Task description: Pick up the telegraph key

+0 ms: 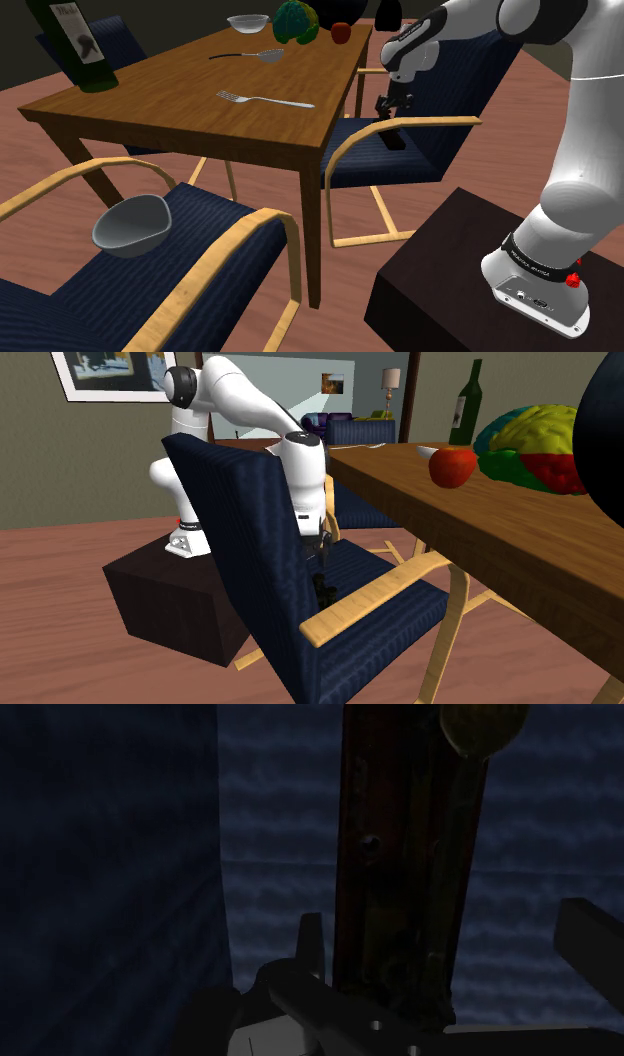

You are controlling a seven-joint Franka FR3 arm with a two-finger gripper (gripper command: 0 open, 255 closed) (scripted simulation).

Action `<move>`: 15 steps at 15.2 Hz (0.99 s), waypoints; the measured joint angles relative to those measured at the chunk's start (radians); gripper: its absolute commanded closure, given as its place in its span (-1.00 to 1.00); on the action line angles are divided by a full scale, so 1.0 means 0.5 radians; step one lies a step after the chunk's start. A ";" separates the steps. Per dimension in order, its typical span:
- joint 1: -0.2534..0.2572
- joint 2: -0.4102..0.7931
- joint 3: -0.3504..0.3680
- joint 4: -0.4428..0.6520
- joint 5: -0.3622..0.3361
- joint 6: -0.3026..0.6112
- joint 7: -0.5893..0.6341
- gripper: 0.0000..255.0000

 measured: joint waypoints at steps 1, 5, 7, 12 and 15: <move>-0.003 0.024 0.004 0.000 0.008 0.023 -0.006 -1.00; -0.006 0.051 0.010 -0.024 0.021 0.073 -0.018 1.00; -0.007 0.051 0.010 -0.026 0.022 0.076 -0.019 1.00; -0.007 0.051 0.010 -0.027 0.022 0.077 -0.020 1.00; -0.005 0.047 0.009 -0.021 0.019 0.066 -0.015 1.00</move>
